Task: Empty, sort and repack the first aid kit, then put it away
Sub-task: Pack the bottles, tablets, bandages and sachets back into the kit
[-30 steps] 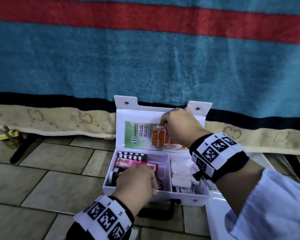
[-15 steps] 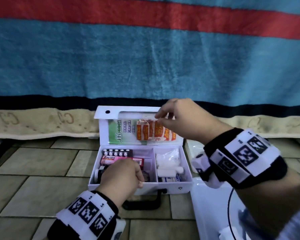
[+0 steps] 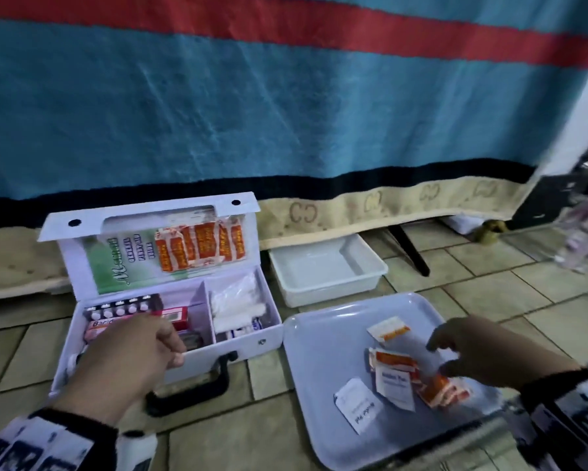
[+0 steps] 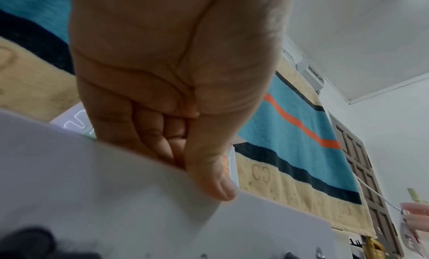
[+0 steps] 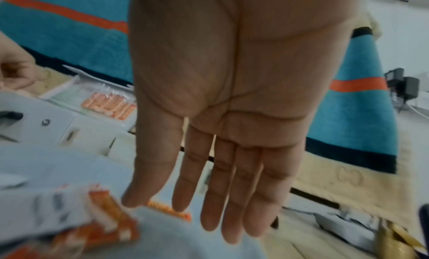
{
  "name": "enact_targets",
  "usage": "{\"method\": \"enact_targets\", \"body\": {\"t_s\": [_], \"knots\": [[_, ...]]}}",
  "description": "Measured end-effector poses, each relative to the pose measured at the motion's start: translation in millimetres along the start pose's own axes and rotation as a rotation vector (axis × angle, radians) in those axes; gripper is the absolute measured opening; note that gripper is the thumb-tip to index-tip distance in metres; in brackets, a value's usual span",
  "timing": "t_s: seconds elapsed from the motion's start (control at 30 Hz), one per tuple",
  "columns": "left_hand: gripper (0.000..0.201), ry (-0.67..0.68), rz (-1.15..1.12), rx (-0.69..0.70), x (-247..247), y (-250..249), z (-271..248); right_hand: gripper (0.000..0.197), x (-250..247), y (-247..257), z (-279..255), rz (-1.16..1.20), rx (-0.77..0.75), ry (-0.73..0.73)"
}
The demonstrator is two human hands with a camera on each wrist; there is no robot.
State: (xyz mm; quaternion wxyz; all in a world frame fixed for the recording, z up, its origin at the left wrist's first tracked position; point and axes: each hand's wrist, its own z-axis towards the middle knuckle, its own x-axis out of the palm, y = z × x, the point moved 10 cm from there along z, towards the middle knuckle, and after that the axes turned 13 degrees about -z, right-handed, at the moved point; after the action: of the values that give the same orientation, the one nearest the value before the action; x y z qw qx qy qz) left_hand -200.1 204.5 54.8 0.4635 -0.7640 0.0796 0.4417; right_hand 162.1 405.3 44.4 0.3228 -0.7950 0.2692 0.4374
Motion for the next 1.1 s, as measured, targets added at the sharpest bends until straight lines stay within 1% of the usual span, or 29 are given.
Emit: {"method": "enact_targets", "body": {"t_s": [0.07,0.13,0.2,0.27,0.33,0.4,0.47,0.57,0.63,0.67,0.73,0.77,0.83,0.9,0.93,0.97,1.0,1.03,1.1], "knots": [[0.020,0.009,-0.007,0.005,-0.1,-0.3,2.5,0.039,14.7,-4.6,-4.0,0.092,0.019,-0.010],[0.022,0.014,-0.019,-0.003,0.2,1.8,4.6,0.031,19.9,-2.9,-3.1,0.139,0.035,-0.065],[0.024,0.020,-0.037,-0.008,1.0,4.5,6.7,0.028,20.8,-1.8,0.6,0.061,0.088,-0.125],[0.027,0.012,-0.037,-0.006,1.3,7.2,8.6,0.024,22.0,2.1,3.9,-0.015,0.130,-0.127],[0.030,0.000,-0.037,-0.010,1.6,10.4,9.0,0.013,19.7,3.1,6.1,-0.015,0.152,-0.119],[0.032,-0.004,-0.040,-0.014,2.5,12.6,9.3,0.018,19.9,-2.5,10.3,-0.013,0.183,-0.102],[0.033,-0.010,-0.049,-0.012,3.1,13.0,9.2,0.015,19.9,-5.8,15.4,-0.053,0.187,-0.111],[0.035,-0.015,-0.042,-0.003,2.6,11.5,8.5,0.027,16.1,-1.3,17.3,-0.078,0.161,-0.114],[0.035,-0.020,-0.035,-0.002,2.2,10.3,6.9,0.019,10.6,-6.4,13.9,-0.028,0.173,-0.108],[0.034,-0.028,-0.037,0.003,1.6,9.1,5.6,0.015,9.5,-11.9,11.3,0.024,0.182,-0.083],[0.030,-0.041,-0.031,0.027,1.6,3.8,1.3,0.019,11.4,-24.3,6.5,0.160,0.208,0.002],[0.028,-0.050,-0.023,0.044,1.7,0.5,-1.9,0.024,7.9,-31.9,3.9,0.208,0.231,0.014],[0.027,-0.061,-0.023,0.086,2.4,-6.1,-9.5,0.025,-14.7,-44.6,-3.8,0.264,0.287,-0.040],[0.029,-0.056,-0.040,0.153,3.2,-12.1,-16.8,0.023,-48.6,-46.0,-9.8,0.381,0.318,-0.157],[0.031,-0.051,-0.066,0.196,2.2,-14.2,-20.9,0.022,-67.6,-39.5,-10.9,0.456,0.302,-0.234],[0.033,-0.049,-0.090,0.238,0.4,-14.6,-24.7,0.021,-87.1,-26.6,-10.2,0.526,0.256,-0.308],[0.035,-0.050,-0.109,0.267,-2.7,-13.5,-28.3,0.020,-103.9,-8.1,-7.0,0.598,0.186,-0.353],[0.036,-0.063,-0.121,0.281,-8.0,-10.9,-31.5,0.019,-118.1,15.3,-2.5,0.694,0.100,-0.367],[0.038,-0.137,-0.145,0.296,-25.9,0.4,-36.2,0.019,-141.4,69.4,10.7,0.903,-0.065,-0.341]]}}
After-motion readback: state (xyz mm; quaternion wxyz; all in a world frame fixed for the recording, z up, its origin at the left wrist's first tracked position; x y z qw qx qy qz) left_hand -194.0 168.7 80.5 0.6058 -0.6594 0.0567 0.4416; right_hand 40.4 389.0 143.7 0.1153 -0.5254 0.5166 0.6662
